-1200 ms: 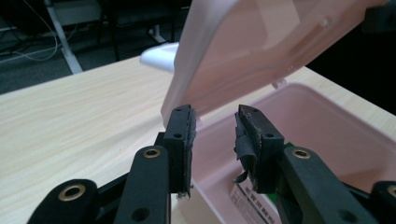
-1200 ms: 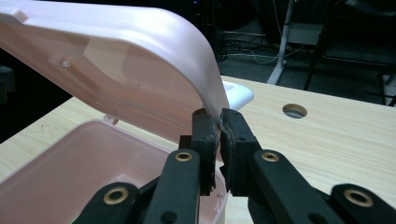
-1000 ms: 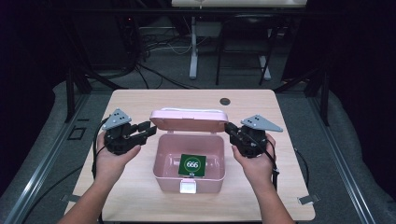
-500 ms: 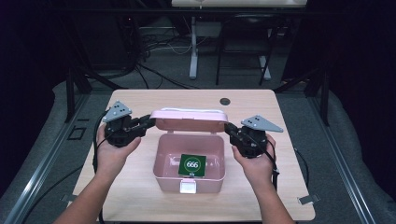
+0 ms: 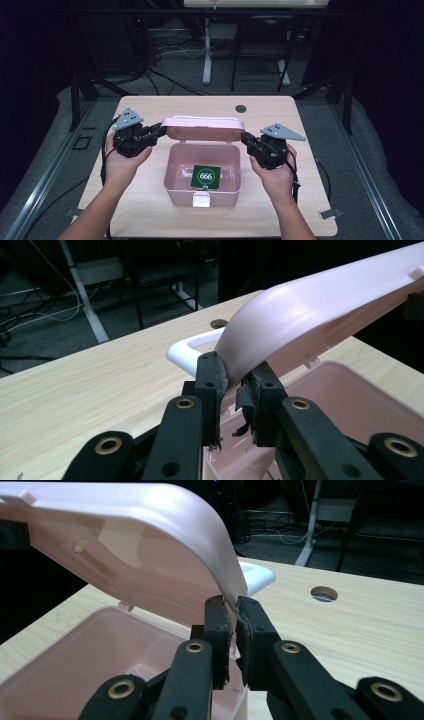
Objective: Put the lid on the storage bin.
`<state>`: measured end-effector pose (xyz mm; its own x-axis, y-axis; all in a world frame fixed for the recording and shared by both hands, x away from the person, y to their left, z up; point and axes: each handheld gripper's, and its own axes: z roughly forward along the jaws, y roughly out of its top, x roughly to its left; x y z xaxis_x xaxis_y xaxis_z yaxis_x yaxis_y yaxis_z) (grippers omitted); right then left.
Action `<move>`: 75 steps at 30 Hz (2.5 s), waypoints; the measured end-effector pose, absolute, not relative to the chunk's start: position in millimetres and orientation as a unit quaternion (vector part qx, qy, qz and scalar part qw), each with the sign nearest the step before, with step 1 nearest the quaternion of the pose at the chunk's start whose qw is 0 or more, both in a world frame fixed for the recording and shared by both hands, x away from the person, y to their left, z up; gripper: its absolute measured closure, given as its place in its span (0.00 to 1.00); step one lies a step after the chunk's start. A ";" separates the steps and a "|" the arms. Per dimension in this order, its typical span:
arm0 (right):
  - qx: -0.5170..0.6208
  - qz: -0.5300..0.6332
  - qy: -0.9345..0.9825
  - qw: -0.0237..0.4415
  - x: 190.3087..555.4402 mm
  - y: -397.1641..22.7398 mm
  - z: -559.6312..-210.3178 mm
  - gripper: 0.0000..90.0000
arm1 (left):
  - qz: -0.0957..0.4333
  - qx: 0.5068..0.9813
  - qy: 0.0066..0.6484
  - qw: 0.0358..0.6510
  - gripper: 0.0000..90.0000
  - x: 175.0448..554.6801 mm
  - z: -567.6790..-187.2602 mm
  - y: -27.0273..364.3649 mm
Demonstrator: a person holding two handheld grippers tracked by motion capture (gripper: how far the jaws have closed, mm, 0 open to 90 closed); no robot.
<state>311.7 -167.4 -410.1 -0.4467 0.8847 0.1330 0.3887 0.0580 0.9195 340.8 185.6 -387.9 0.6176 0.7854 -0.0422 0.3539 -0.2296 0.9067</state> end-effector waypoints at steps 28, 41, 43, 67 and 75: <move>0.472 0.521 0.666 0.249 310.0 -177.2 -404.2 0.88 | 0.203 0.754 0.378 0.498 0.83 329.6 -390.2 187.1; 0.470 0.519 0.670 0.245 311.0 -179.3 -405.2 0.82 | 0.202 0.762 0.368 0.494 0.78 317.1 -390.0 188.3; 0.470 0.520 0.670 0.245 311.4 -179.9 -405.3 0.80 | 0.202 0.762 0.366 0.494 0.77 315.3 -390.1 188.4; 0.470 0.523 0.671 0.236 315.7 -183.8 -408.9 0.66 | 0.195 0.770 0.358 0.490 0.73 303.1 -396.2 190.2; 0.472 0.524 0.669 0.237 315.4 -184.6 -409.0 0.66 | 0.194 0.771 0.353 0.493 0.73 298.0 -396.6 191.9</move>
<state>315.4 -184.6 -409.0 -0.4428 0.8788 0.1778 0.3831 0.0061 0.9237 298.0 191.9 -396.6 0.6751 0.7361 -0.0492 0.3533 -0.2640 0.8975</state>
